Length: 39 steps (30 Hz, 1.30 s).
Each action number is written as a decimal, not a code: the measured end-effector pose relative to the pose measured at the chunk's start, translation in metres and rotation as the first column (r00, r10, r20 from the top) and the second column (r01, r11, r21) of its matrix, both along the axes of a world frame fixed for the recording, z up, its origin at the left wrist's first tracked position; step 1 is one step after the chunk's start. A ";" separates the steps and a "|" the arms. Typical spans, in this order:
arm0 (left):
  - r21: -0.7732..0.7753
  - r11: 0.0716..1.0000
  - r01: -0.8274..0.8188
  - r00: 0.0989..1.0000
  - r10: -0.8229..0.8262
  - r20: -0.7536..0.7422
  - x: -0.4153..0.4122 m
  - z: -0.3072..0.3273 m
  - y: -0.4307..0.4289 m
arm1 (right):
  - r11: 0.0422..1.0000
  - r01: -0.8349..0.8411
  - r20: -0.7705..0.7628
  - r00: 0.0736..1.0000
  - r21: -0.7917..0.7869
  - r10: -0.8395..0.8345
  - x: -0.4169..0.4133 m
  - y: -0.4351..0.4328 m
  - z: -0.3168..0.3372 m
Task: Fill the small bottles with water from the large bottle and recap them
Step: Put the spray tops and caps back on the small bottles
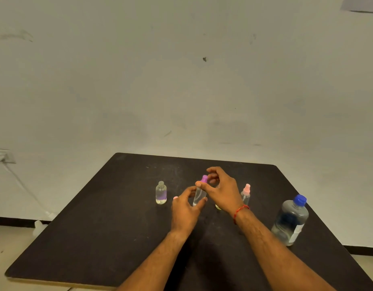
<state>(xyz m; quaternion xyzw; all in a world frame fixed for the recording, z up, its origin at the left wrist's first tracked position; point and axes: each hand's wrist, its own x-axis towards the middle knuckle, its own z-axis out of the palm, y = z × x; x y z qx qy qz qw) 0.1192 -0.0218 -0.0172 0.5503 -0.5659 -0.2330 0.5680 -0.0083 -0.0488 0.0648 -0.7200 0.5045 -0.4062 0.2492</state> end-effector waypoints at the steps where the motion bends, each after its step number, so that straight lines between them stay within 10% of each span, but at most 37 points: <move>1: -0.006 1.000 0.001 1.000 -0.001 0.003 0.000 0.001 0.000 | 0.999 -0.032 0.041 0.999 0.006 0.032 0.000 -0.001 0.000; 39: -0.049 0.999 0.011 1.000 -0.010 0.014 0.002 0.013 0.002 | 0.997 -0.063 0.284 0.957 0.034 0.051 0.006 -0.004 -0.012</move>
